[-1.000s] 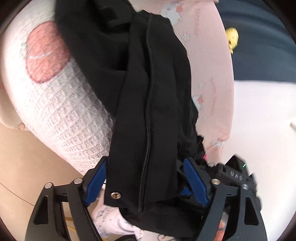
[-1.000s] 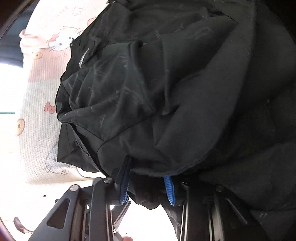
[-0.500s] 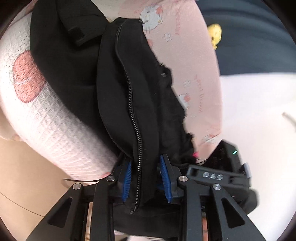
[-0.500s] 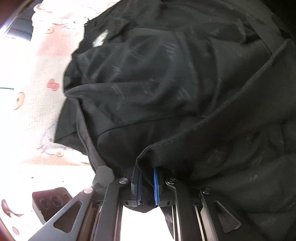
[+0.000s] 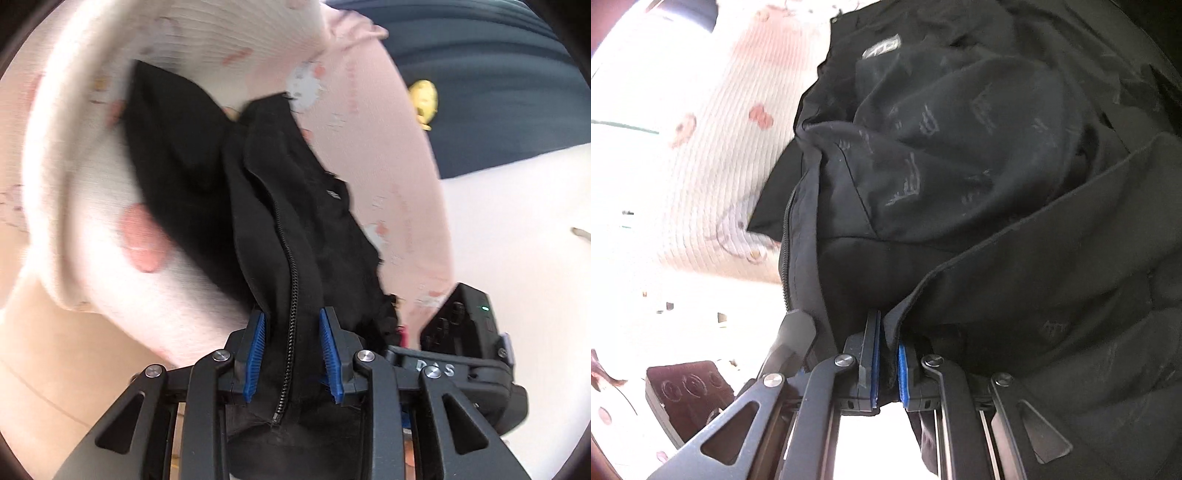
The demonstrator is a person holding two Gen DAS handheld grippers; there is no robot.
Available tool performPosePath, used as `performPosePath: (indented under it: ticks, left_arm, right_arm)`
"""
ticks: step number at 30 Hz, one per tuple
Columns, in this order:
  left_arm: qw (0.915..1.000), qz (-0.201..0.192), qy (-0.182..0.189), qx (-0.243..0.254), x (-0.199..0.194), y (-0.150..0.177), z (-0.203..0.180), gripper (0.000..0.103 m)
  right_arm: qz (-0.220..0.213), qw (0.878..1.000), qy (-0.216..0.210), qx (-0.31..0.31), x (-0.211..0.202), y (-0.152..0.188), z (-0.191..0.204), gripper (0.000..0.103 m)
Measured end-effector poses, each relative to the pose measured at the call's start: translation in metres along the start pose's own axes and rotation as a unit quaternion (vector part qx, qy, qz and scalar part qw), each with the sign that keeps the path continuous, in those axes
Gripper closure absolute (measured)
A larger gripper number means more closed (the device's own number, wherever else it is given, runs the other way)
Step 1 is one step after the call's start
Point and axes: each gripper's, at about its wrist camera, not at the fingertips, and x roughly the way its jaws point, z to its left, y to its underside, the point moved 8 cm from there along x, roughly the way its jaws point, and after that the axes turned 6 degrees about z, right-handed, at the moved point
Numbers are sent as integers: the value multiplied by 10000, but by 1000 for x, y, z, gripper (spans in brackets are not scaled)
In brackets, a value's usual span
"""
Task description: Fold clothes
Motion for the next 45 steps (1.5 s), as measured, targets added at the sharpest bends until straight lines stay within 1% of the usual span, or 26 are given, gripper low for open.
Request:
performPosePath:
  ticks: [2,4,5,6,8,9,10,11,12,15,17,18,19,21,23,25,26,28,29,31,32,33,36,39,42,45]
  left_arm:
    - [9998,-58,-177,-42,-4,-2,4,77]
    - [9994,-144,-324,1,-14,-1,12,77]
    - [9992,-204,-339,-1,-17,-3,11,76]
    - [9990,-264,-353,-4,-20,-4,11,76]
    - [9988,-352,-302,-138,-24,-6,11,66]
    - [9987,-372,-270,-196,-25,-7,10,51]
    - [9988,-367,-259,-187,-24,-7,7,35]
    - [9989,-362,-249,-177,-23,-6,3,31]
    - [9989,-357,-238,-168,-22,-6,-1,29]
    - [9991,-341,-206,-140,-19,-6,-12,29]
    - [9992,-331,-185,-122,-17,-5,-19,29]
    - [9993,-326,-175,-113,-16,-5,-23,29]
    - [9993,-320,-164,-103,-15,-5,-27,29]
    - [9994,-304,-162,-70,-16,-4,-34,29]
    - [9994,-298,-168,36,-16,-3,-44,29]
    - [9992,-251,-225,223,-13,-3,-56,29]
    - [9989,-217,-265,328,-12,-3,-63,29]
    - [9982,-116,-280,521,-6,-1,-80,29]
    - [9979,-65,-262,596,-3,-1,-88,29]
    - [9974,38,-184,702,7,1,-103,29]
    - [9970,110,-156,756,14,3,-112,29]
    - [9965,187,-125,802,21,5,-119,29]
    - [9951,418,-60,889,42,12,-139,29]
    - [9925,731,-45,977,68,20,-157,29]
    - [9898,1005,13,1007,93,27,-173,29]
    - [9869,1246,90,1023,117,33,-187,29]
  right_arm:
    - [-79,9997,236,-78,6,1,-2,94]
    - [-99,9994,315,57,6,2,-7,94]
    - [-159,9991,384,68,3,2,-8,92]
    - [-222,9987,455,76,-1,1,-9,87]
    - [-465,9967,658,-14,-14,-1,-8,54]
    - [-620,9952,754,-62,-21,-3,-7,49]
    - [-802,9930,862,-106,-31,-4,-6,46]
    - [-874,9918,916,-150,-36,-5,-5,46]
    - [-946,9906,970,-193,-42,-5,-4,46]
    - [-1077,9881,1056,-295,-51,-11,2,46]
    - [-1104,9877,1069,-289,-58,-6,-1,46]
    - [-1111,9882,1023,-268,-62,1,-7,46]
    - [-1105,9890,958,-233,-63,0,-5,46]
    - [-1112,9895,900,-189,-53,-19,14,46]
    - [-1184,9892,856,-139,-64,-19,13,46]
    - [-1351,9875,798,-157,-90,-14,6,46]
    - [-1426,9864,800,-179,-114,-7,-2,46]
    - [-1608,9832,840,-203,-139,-9,-10,45]
    - [-1702,9815,848,-210,-153,-10,-15,42]
    - [-1894,9786,787,-154,-177,-14,-29,35]
    - [-1989,9770,760,-125,-190,-16,-37,33]
    - [-2072,9751,788,-73,-200,-17,-46,32]
    - [-2123,9739,769,212,-223,-21,-84,31]
    - [-2172,9719,754,496,-246,-24,-123,31]
    - [-2164,9687,942,773,-259,-24,-162,31]
    - [-2142,9683,848,962,-266,-24,-188,31]
